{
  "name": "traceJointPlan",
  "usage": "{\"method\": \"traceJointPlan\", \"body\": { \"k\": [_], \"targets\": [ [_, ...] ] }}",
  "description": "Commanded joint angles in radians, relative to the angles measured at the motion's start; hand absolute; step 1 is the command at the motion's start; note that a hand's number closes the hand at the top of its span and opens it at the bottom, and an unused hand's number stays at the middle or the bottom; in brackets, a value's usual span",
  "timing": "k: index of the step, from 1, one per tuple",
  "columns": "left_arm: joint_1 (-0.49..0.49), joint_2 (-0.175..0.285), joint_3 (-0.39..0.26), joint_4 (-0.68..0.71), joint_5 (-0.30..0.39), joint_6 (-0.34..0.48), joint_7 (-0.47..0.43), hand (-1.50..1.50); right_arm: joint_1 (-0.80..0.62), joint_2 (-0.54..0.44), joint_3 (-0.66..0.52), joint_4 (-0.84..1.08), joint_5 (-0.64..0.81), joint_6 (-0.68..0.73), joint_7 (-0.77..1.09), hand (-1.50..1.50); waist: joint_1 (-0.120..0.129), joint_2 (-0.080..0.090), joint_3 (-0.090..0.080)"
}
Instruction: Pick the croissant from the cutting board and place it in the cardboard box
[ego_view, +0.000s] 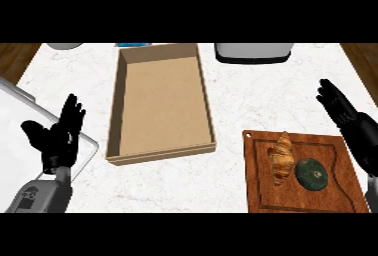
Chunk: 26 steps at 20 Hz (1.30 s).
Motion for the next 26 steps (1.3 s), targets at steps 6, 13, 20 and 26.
{"method": "traceJointPlan", "body": {
  "k": [6,13,20,26],
  "targets": [
    [0.123,0.088,-0.114,-0.029,-0.26,0.074,-0.182,0.0,-0.137,0.183,-0.202,0.013,0.04,-0.334,-0.185,-1.5,0.001,0.01,-0.001],
    [0.161,0.097,-0.155,-0.098,-0.219,-0.007,-0.083,0.0,0.033,0.361,-0.221,0.099,0.286,-0.757,-0.196,-1.5,0.005,0.001,-0.003],
    [0.149,0.124,-0.133,-0.169,-0.206,-0.044,0.009,0.0,0.138,0.158,-0.065,0.111,0.557,-0.614,0.033,-1.5,0.009,0.003,-0.01],
    [0.169,0.117,-0.133,-0.154,-0.218,-0.041,-0.012,0.0,0.19,-0.03,0.027,-0.004,0.617,-0.302,0.329,-1.5,0.005,0.001,-0.014]
  ]
}}
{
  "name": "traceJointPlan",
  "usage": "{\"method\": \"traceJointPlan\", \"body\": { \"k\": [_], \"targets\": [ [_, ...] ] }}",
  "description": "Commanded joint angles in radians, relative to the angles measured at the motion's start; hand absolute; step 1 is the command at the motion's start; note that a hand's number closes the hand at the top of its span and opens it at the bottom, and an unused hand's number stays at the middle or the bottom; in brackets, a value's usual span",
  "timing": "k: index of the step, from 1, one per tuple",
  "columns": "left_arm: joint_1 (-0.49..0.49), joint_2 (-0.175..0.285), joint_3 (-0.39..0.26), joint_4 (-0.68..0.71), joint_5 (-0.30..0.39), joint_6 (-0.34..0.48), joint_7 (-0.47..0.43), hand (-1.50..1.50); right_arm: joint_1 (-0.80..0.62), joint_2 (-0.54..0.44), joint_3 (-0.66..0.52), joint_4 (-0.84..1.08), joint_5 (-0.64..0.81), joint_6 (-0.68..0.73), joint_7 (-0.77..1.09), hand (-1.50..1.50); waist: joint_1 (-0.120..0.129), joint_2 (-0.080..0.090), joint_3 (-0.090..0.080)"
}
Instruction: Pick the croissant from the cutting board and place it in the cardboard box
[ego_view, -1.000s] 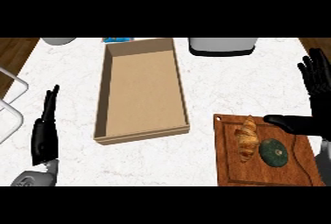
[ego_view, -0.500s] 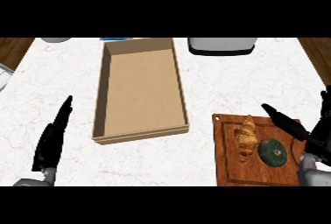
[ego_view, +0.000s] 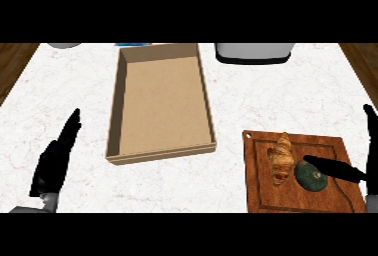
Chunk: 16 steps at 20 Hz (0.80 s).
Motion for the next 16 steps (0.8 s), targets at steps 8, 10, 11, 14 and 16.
{"method": "traceJointPlan", "body": {
  "k": [8,10,11,14,16],
  "targets": [
    [-0.02,-0.012,0.007,0.004,-0.001,-0.024,0.0,0.0,-0.072,-0.113,0.214,-0.254,-0.011,0.487,0.63,-1.5,0.007,0.001,0.001],
    [-0.035,-0.014,0.009,0.003,-0.02,-0.025,0.04,0.0,-0.117,-0.099,0.201,-0.176,-0.035,0.53,0.628,-1.5,0.009,0.003,0.003],
    [0.032,0.0,0.024,-0.04,0.006,-0.052,0.008,0.0,-0.141,-0.105,0.18,-0.222,-0.059,0.57,0.694,-1.5,0.012,0.001,0.003],
    [-0.042,-0.052,0.026,0.059,-0.044,-0.026,-0.009,0.0,-0.203,-0.007,0.251,-0.181,0.035,0.551,0.789,-1.5,0.006,0.003,0.003],
    [0.001,-0.038,0.021,-0.038,-0.055,-0.045,0.043,0.0,-0.157,0.031,0.255,-0.079,0.115,0.486,0.689,-1.5,0.008,0.002,0.004]
  ]
}}
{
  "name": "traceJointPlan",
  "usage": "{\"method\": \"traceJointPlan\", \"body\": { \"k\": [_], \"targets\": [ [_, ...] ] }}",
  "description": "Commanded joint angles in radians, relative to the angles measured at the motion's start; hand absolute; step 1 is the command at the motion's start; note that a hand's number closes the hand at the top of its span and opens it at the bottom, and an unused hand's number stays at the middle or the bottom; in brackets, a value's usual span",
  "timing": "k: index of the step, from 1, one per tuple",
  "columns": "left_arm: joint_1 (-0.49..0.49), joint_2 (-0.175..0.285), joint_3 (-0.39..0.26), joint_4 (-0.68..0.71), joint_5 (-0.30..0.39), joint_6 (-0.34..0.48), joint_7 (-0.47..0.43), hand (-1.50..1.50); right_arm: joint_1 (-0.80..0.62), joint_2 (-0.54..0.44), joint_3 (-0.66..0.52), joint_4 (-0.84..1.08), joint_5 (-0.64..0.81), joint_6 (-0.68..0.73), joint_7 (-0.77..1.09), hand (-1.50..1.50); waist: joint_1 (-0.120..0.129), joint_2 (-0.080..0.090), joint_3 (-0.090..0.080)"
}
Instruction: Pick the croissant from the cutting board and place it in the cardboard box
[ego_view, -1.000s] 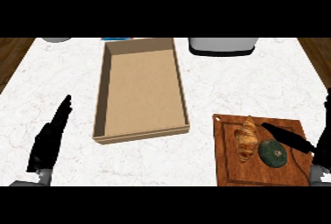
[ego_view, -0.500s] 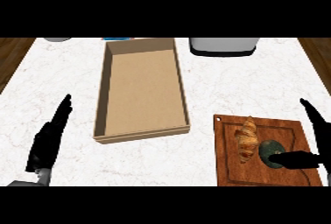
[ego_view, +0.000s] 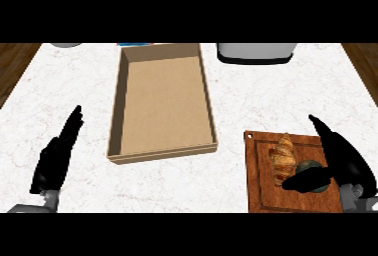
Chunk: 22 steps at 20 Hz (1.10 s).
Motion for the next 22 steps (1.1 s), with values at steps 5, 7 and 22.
{"method": "traceJointPlan", "body": {
  "k": [5,7,22],
  "targets": [
    [0.007,-0.013,0.08,0.004,0.003,-0.075,-0.012,0.0,-0.042,0.108,0.006,0.05,0.108,0.047,0.102,-1.5,-0.003,0.0,0.001],
    [-0.036,-0.065,0.027,0.015,-0.067,-0.022,0.037,0.0,-0.053,0.105,-0.024,0.087,0.086,0.079,0.091,-1.5,-0.005,0.001,0.001],
    [-0.035,-0.107,0.143,-0.01,-0.097,-0.129,0.05,0.0,0.085,0.235,-0.027,0.139,0.267,0.005,-0.055,-1.5,-0.007,0.0,0.001]
  ]
}}
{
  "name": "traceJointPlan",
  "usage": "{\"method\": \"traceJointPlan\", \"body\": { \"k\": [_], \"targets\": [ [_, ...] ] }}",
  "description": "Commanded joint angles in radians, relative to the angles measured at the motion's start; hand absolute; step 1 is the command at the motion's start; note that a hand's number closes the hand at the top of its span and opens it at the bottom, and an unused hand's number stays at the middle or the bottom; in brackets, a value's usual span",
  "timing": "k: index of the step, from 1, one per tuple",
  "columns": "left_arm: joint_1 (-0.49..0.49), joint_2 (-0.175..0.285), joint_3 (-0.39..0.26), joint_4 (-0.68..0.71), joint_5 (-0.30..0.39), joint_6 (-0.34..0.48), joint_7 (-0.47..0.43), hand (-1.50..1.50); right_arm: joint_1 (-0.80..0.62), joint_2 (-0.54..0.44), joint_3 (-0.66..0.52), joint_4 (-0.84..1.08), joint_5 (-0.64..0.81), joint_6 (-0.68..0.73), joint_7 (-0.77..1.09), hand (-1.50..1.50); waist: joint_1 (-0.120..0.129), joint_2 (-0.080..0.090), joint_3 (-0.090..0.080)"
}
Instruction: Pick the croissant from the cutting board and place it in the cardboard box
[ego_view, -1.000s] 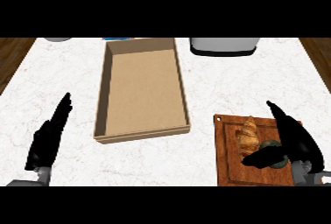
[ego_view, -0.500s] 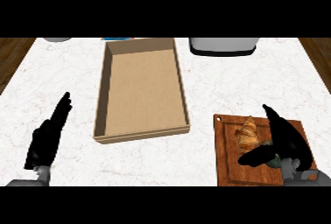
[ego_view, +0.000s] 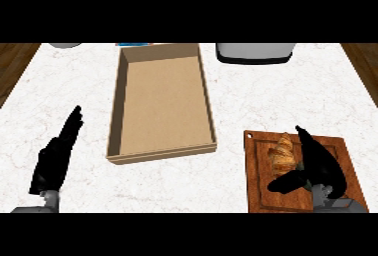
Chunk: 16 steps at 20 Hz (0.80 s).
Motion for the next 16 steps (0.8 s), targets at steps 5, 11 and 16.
{"method": "traceJointPlan", "body": {
  "k": [5,11,16],
  "targets": [
    [-0.009,-0.035,0.048,0.025,-0.035,-0.054,-0.011,0.0,-0.008,0.041,-0.069,0.053,0.048,-0.002,-0.076,-1.5,-0.001,0.0,0.0],
    [0.061,-0.097,0.015,-0.095,-0.099,-0.007,0.028,0.0,-0.047,0.055,-0.106,0.153,0.06,0.003,-0.124,-1.5,0.003,0.0,0.0],
    [0.059,-0.095,0.058,-0.028,-0.09,-0.068,-0.031,0.0,-0.067,0.121,-0.092,0.207,0.114,-0.029,-0.127,-1.5,0.003,0.0,0.0]
  ]
}}
